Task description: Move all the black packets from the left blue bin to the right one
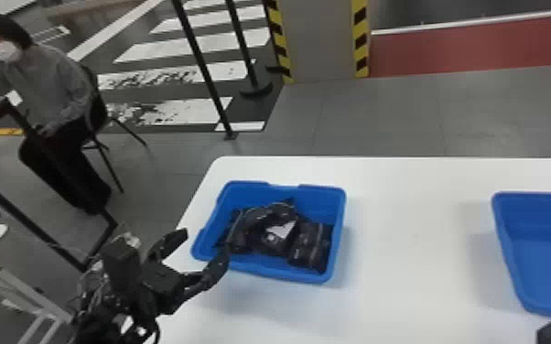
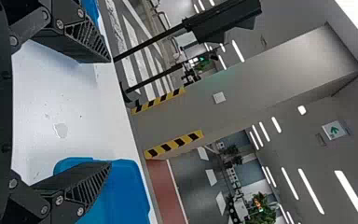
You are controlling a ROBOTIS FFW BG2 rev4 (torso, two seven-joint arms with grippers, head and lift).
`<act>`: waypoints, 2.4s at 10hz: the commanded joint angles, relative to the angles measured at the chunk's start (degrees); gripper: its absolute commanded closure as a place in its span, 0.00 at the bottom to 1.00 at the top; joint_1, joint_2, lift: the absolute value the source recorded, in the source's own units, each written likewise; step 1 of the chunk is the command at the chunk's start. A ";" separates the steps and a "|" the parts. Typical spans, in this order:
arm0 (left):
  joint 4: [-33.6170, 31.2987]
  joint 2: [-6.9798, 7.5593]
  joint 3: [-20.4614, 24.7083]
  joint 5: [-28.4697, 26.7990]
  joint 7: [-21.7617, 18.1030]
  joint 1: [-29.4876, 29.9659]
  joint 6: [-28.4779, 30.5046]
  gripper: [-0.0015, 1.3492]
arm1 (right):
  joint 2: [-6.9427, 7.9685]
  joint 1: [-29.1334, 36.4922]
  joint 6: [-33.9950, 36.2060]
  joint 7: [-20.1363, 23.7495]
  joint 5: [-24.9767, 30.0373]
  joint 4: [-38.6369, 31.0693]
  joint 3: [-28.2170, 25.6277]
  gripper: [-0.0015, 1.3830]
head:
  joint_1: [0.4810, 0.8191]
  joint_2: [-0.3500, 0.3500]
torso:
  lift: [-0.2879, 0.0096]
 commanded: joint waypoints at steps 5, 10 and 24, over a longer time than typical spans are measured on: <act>17.69 5.50 -1.93 -7.67 -3.80 -15.72 2.12 0.07 | 0.00 -0.15 0.00 0.00 -0.36 0.59 0.36 0.18 | 0.63 0.99 | 0.60; 31.75 8.67 -6.68 -16.99 -10.83 -30.06 5.92 0.06 | 0.09 -1.00 0.00 0.09 -0.36 1.43 0.53 0.18 | 0.63 0.93 | 0.60; 46.52 9.81 -9.67 -22.44 -21.46 -39.91 4.65 0.60 | 0.00 -2.12 0.00 1.05 -1.42 3.12 0.80 0.41 | 0.63 0.85 | 0.60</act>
